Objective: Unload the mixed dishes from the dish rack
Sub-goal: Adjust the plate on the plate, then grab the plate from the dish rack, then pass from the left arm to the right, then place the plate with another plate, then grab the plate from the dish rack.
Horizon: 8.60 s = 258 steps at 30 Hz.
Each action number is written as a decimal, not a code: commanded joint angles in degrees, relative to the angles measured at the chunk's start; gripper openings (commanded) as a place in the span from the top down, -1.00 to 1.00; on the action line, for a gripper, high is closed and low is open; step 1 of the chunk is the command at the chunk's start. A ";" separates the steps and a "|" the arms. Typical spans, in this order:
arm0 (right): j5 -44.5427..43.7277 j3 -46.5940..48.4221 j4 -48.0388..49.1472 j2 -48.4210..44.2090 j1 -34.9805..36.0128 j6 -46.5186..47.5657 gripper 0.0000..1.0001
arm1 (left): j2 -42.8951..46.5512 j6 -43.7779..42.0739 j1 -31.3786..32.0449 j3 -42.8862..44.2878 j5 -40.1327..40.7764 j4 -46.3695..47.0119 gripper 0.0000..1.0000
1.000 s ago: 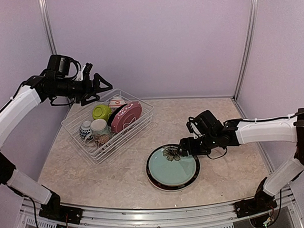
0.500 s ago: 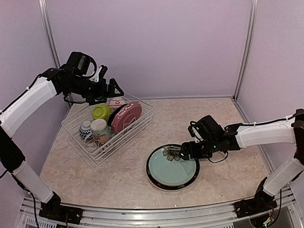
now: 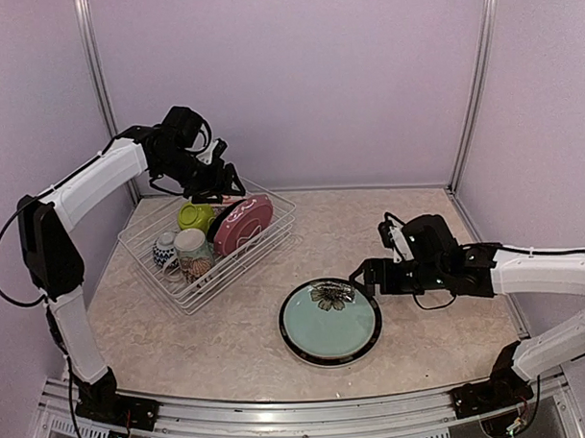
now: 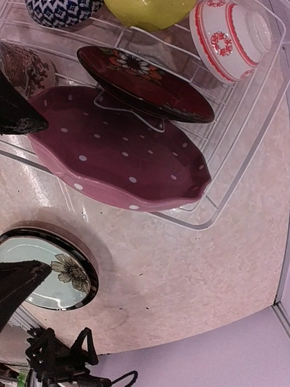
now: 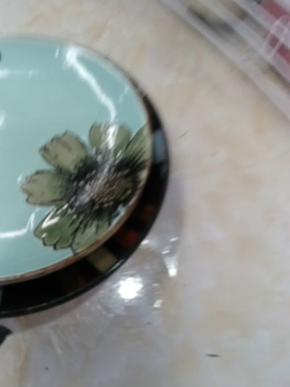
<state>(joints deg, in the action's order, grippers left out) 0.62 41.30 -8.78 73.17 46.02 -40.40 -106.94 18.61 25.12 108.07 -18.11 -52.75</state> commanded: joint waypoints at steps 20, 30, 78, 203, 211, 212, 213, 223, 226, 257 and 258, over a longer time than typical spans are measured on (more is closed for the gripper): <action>-0.71 -9.83 3.09 -14.21 -1.40 -1.16 -0.86 | -17.11 -5.05 0.51 14.01 -9.57 -4.73 0.17; 2.04 -9.71 5.70 -10.24 -1.44 -1.51 -0.86 | -19.22 -1.85 -1.97 13.70 -19.07 -2.08 0.30; -0.18 -6.18 4.79 -7.12 -1.37 -3.19 -0.85 | -5.92 -5.80 0.15 17.87 -19.52 -2.62 1.00; 27.69 -3.69 10.24 5.84 -7.54 -6.62 0.77 | 31.51 -10.54 3.13 -25.38 -1.34 25.53 -0.98; 16.05 -1.11 0.02 3.38 -4.84 -4.17 0.08 | 31.57 -10.87 3.09 -26.51 -1.20 26.43 -0.98; 15.31 -0.99 -0.46 3.20 -4.49 -4.29 0.04 | 31.47 -10.72 3.09 -26.74 -0.92 26.52 -0.98; 14.87 -1.08 -0.38 2.92 -4.13 -4.33 0.02 | 31.12 -10.65 3.09 -26.56 -0.73 26.09 -0.98; 11.47 0.44 -5.79 1.87 -3.02 -1.64 -0.28 | 28.61 -7.11 -0.43 -25.10 -4.82 25.78 -0.98; 10.58 0.62 -7.18 0.96 -3.03 -1.48 -0.35 | 28.32 -7.68 -0.51 -25.23 -5.01 25.58 -0.98; 5.09 -2.78 -2.05 -9.34 -2.99 1.21 -0.70 | -12.67 -10.33 -6.01 9.91 -4.80 -4.51 -0.48; 4.97 -3.04 -1.65 -9.96 -3.00 1.20 -0.71 | -13.88 -10.56 -6.16 10.64 -4.67 -4.83 -0.48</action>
<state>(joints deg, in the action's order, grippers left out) 6.33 39.92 -12.73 66.32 42.50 -39.75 -117.40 11.03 19.31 114.67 -24.51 -51.90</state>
